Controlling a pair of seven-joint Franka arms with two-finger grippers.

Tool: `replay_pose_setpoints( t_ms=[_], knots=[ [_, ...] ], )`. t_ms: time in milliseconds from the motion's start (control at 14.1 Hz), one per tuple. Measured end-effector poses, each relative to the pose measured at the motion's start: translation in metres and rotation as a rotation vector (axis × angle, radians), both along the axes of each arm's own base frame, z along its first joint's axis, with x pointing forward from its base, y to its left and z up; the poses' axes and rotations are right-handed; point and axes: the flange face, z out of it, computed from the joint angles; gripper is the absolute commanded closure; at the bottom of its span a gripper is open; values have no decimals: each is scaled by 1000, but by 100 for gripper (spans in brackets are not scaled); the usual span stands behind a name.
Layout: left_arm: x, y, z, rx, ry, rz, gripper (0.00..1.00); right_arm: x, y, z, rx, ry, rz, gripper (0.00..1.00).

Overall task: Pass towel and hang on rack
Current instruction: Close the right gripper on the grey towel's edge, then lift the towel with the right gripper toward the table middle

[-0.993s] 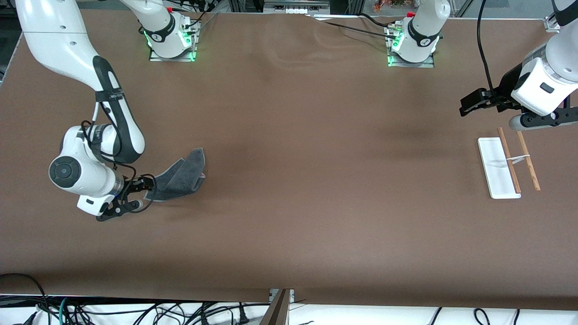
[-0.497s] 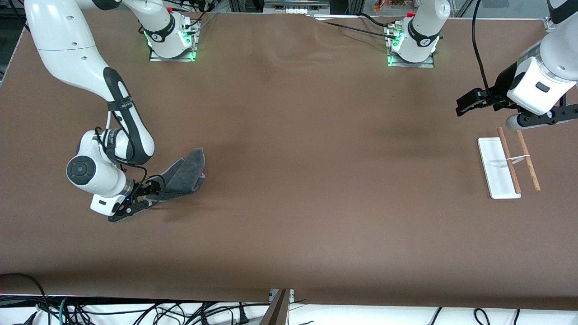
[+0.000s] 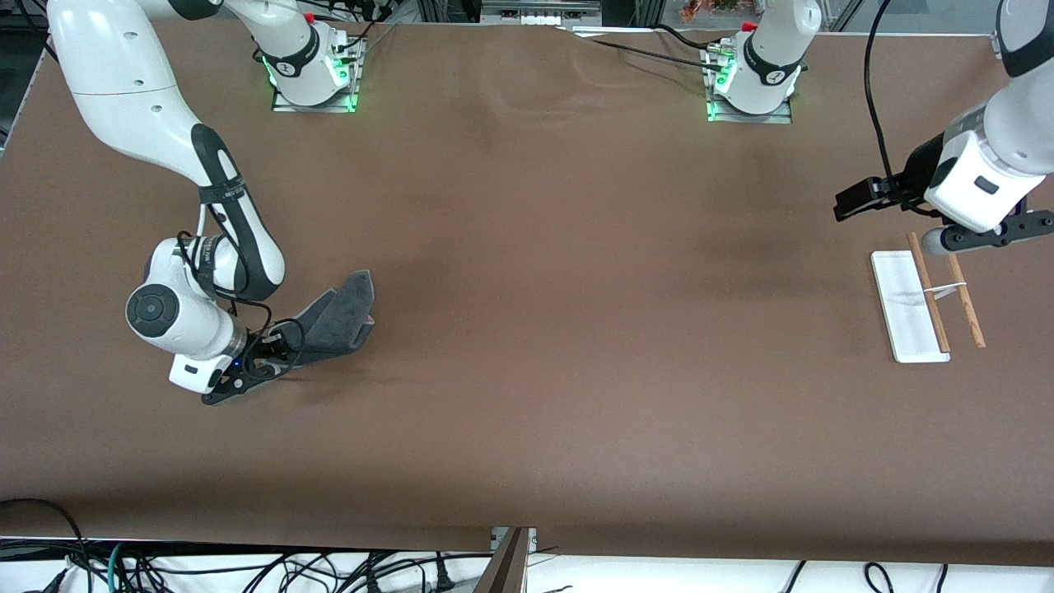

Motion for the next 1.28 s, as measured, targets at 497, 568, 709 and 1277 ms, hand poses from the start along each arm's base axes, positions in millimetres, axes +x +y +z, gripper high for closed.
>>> replay_pose_setpoints(
  t_ms=[497, 568, 709, 1277],
  knots=[
    [4, -1, -10, -2, 8, -5, 0, -2, 4, -1, 28, 5, -21, 100],
    [4, -3, -10, -2, 8, -9, 0, -2, 5, -1, 30, 9, -23, 100],
    [3, -6, -10, -3, 8, -14, 0, -5, 13, 0, 38, 35, -15, 100],
    [1, -12, -7, 10, -9, -34, 0, 1, 153, 175, 163, 18, 178, 100]
  ],
)
